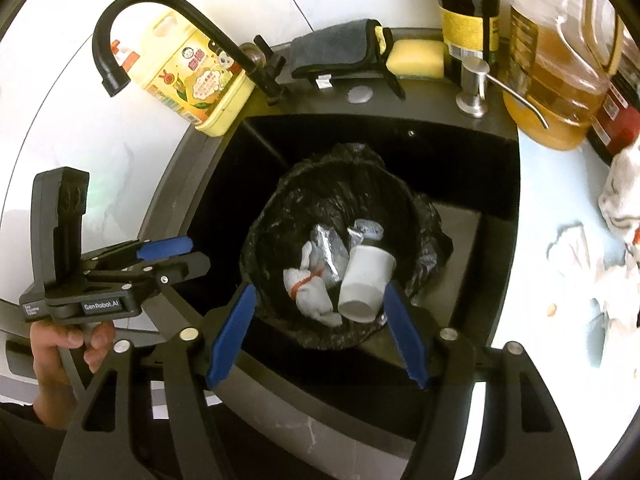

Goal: Collect trash
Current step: 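Move both tools back over the tablecloth, right tool toward the clear plastic cup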

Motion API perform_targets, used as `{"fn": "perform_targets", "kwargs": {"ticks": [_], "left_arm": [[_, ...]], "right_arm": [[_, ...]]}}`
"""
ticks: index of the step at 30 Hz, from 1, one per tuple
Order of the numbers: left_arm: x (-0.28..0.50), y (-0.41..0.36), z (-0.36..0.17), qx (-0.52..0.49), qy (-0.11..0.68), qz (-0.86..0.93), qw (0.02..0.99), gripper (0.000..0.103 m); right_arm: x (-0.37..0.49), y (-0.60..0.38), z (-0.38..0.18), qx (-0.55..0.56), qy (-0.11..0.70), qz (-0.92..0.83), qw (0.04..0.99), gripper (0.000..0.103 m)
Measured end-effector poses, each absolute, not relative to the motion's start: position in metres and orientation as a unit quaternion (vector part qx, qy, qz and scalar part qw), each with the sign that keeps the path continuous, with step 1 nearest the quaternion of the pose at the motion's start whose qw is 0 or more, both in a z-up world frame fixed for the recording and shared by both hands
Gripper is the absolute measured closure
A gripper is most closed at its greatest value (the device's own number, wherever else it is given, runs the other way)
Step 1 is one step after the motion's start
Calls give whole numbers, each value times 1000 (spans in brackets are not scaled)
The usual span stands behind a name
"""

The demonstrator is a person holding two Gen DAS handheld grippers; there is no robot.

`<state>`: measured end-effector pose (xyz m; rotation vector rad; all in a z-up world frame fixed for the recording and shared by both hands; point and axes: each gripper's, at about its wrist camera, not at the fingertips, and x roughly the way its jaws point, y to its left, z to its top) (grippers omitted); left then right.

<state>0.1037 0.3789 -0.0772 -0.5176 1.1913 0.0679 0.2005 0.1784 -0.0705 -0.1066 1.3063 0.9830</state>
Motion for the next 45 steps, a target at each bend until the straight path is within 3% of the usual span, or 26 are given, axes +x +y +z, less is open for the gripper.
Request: {"fn": "perform_targets", "kwargs": {"ticks": [18,20,34,37,43,45], "left_arm": [[117,303,-74,-233,552,53,799,38],[118,291,-70,-234,547,59,801,30],[132,212,-61,-238,537,79,806,25],[134,202,-60,-246,530,86,807,14],[143,180,-64,-252,530,97,804,14],[145,174,-65,-252,530,99,804,9]], "right_arm": [[208,75,-61,-81,562,421,708,24],[213,60,-60,-85,558,425,708,24],[251,-39,-50,-165,522,405,732,19],[261,-57,-51,-179,516,403,734,19],[277,-83,-57,-216,504,411,728,16],[282,-89,-63,-229,506,415,721,16]]}}
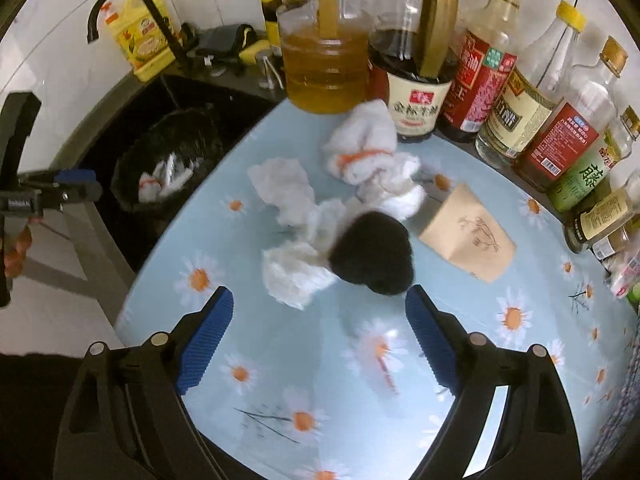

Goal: Collect trash
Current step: 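Move both tools back over the tablecloth, right tool toward the clear plastic cup, then grasp the clear plastic cup with the right tool while the left tool grasps crumpled tissue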

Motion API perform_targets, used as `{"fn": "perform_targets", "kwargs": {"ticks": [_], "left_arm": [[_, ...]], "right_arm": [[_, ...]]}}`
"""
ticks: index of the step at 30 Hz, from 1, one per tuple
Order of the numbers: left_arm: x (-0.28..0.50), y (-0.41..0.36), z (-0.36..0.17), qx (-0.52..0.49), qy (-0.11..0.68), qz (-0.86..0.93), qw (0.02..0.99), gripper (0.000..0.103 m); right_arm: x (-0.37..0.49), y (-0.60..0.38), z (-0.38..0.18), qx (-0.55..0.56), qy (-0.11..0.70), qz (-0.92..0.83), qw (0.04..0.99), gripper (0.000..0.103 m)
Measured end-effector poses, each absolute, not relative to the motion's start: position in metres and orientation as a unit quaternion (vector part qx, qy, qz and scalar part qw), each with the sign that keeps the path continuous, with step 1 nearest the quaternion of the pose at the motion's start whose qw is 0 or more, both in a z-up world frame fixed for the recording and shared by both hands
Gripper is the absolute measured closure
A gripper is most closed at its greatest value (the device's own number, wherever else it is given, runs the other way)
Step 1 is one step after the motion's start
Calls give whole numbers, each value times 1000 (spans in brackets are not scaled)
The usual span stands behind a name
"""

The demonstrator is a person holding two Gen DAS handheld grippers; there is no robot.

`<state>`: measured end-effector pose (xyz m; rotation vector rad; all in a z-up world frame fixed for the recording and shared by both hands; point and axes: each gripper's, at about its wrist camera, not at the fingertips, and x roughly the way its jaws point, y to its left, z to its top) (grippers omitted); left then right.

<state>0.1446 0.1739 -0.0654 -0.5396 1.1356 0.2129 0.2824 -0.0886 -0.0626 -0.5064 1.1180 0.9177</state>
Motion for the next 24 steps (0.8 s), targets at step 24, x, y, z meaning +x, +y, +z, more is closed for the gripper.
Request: {"fn": "perform_targets", "kwargs": {"ticks": [24], "left_arm": [[146,114,-93,-278,539,118,786,7]], "right_arm": [[322,-115,-140,-306,547,429,651,32]]}}
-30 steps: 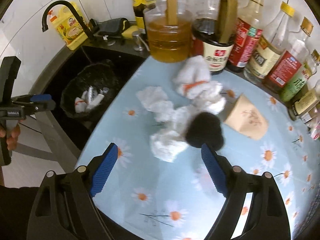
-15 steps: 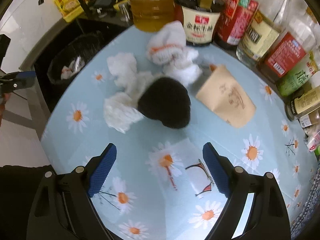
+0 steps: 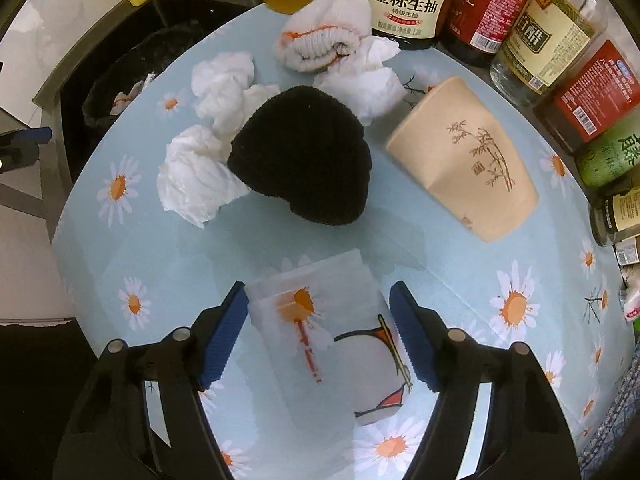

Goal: Collect trash
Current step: 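Grasp the clear plastic cup with the right tool while the left tool grasps crumpled tissue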

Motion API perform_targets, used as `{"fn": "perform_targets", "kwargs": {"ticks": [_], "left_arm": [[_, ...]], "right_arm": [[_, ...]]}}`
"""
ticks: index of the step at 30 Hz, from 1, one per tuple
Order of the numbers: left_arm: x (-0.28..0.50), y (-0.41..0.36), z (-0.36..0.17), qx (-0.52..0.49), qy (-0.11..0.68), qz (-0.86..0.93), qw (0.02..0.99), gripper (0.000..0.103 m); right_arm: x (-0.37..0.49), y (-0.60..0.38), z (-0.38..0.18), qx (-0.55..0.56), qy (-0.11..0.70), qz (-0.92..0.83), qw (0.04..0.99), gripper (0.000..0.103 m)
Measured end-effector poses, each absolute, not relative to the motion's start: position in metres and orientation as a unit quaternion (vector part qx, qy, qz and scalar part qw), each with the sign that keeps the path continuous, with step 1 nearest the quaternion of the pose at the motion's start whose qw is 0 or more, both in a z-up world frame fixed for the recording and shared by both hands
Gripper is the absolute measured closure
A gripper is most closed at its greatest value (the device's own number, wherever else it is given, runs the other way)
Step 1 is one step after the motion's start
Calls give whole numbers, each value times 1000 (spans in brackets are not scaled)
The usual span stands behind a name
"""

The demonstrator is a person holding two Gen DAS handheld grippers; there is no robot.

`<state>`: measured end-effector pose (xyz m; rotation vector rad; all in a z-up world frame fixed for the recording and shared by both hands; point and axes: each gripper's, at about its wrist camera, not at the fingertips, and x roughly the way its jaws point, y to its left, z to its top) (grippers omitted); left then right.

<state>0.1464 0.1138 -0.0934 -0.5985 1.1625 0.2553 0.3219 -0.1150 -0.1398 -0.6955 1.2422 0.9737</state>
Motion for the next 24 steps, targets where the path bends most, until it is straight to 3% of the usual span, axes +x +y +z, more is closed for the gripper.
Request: {"fn": "perform_targets", "kwargs": {"ticks": [7,24], "left_arm": [[157,102,-94,-271,542,108,788,7],[244,41,-100,-183,581,14,793,7]], "right_arm": [[324,-116,-135,-298,543,436,653,40],[343,-166,-97,-160,549,438,694,42]]}}
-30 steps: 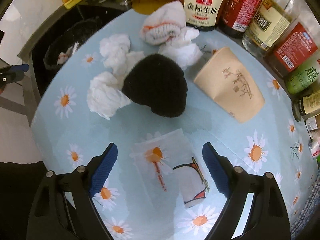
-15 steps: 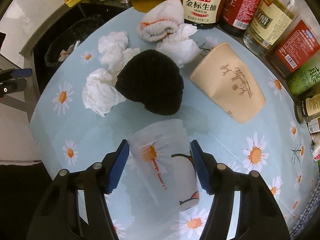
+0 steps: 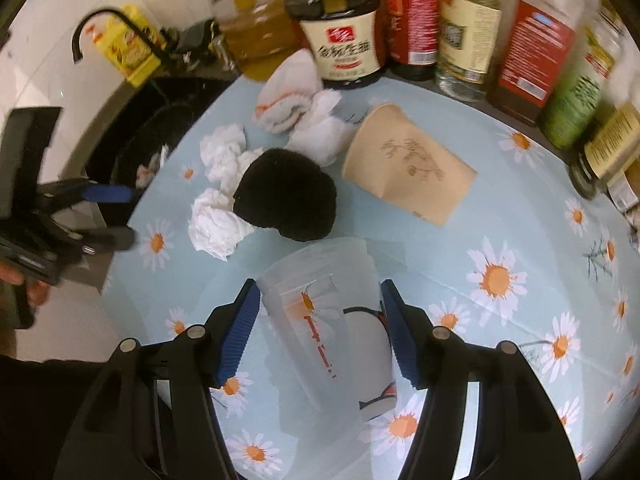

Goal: Collect trash
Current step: 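Grasp the clear plastic cup with the right tool while the left tool grasps crumpled tissue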

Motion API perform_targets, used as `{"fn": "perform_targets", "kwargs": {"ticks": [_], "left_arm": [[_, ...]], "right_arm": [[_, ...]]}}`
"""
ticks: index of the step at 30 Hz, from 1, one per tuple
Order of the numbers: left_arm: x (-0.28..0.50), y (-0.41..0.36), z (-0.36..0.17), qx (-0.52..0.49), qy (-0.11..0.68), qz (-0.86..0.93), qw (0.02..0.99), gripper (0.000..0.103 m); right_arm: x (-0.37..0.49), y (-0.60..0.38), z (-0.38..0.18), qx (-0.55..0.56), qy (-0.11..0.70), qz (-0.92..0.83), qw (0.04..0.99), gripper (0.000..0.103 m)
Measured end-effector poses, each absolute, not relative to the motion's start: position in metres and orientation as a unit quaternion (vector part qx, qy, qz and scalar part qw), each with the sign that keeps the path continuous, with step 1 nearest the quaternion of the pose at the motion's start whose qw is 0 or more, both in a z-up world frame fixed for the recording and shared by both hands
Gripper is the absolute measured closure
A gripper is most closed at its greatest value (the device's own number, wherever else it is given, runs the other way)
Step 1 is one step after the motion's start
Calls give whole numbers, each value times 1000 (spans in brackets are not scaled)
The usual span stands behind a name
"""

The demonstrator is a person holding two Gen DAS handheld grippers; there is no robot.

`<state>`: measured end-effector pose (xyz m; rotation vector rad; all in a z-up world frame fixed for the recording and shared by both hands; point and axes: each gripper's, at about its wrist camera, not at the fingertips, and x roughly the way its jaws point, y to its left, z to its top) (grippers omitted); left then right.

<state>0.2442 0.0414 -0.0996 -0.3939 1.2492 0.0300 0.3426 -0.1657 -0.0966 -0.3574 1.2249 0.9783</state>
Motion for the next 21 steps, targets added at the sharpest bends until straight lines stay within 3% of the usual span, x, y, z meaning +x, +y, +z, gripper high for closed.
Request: {"fn": "perform_targets", "kwargs": {"ticks": [9,12,16,19,21], "left_arm": [[289,16,-130,-141,606,-15,783,8],[296,12,-139,-132,612,-21,779,14],[302,6,-148,-121,623,-26,772,31],[305,1,-147,-106,619,-24,777,55],[307,1,-146,-108,617,-26,779,64]], "right_arm": [[343,-203,-91,-92,554,419,713,41],[342,-213,-93,-75,557,411,717,42],[341,-224,-95,-58,560,404,721,42],[341,-228,-97,-51,562,401,722,42],[340,-229,-96,-49,560,402,723,42]]}}
